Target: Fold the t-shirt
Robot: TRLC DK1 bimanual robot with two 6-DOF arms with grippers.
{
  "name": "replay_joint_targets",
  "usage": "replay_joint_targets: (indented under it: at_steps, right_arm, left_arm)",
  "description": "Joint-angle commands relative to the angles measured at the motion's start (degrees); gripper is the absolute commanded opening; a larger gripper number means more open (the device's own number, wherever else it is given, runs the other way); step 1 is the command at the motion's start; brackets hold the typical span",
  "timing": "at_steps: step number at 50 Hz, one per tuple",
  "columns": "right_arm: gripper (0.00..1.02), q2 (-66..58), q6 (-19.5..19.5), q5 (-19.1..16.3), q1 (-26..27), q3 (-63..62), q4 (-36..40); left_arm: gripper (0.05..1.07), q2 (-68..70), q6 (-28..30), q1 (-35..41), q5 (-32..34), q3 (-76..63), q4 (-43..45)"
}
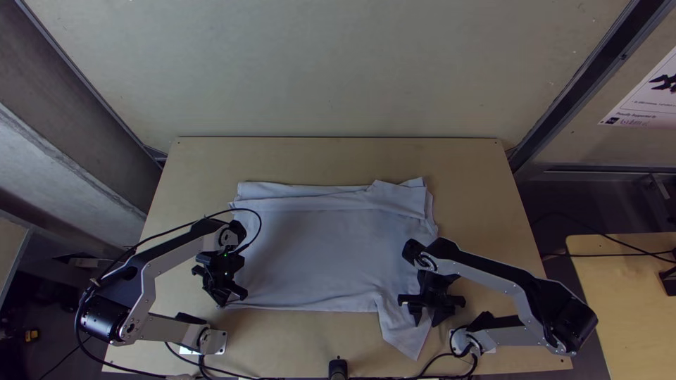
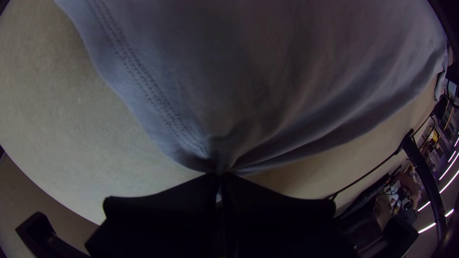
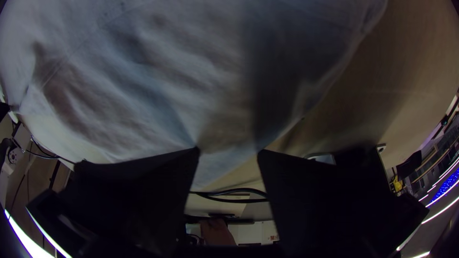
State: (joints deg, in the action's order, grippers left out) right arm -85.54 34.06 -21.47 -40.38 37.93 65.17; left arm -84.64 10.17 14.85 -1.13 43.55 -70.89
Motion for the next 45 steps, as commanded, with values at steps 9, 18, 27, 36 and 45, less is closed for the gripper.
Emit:
replay_joint_targets:
  at_steps: [9, 18, 27, 36, 45]
  right_arm:
    - [0.03, 2.6, -0.8, 7.1, -0.3, -0.2, -6.3]
    - [0.03, 7.3, -3.6, 7.3, 4.6, 1.9, -1.7]
    - [0.03, 11.7, -10.0, 9.0, 13.5, 4.7, 3.2]
    - [0.03, 14.0, -15.4, 11.9, 20.8, 6.5, 5.6]
    - [0.03, 14.2, -17.7, 12.9, 25.9, 10.9, 6.7]
  left_arm:
    - [0.08, 1.1, 0.8, -0.4, -0.4, 0.3, 2.9]
    - [0.08, 6.7, 0.3, -0.5, 0.2, 0.7, 5.5]
    - [0.08, 15.4, 0.1, -2.9, 1.4, 0.9, 7.8]
    - [0.08, 20.2, 3.2, -10.5, 4.6, 1.0, 8.8]
    - [0.08, 21.1, 4.8, -13.6, 4.7, 2.1, 8.8]
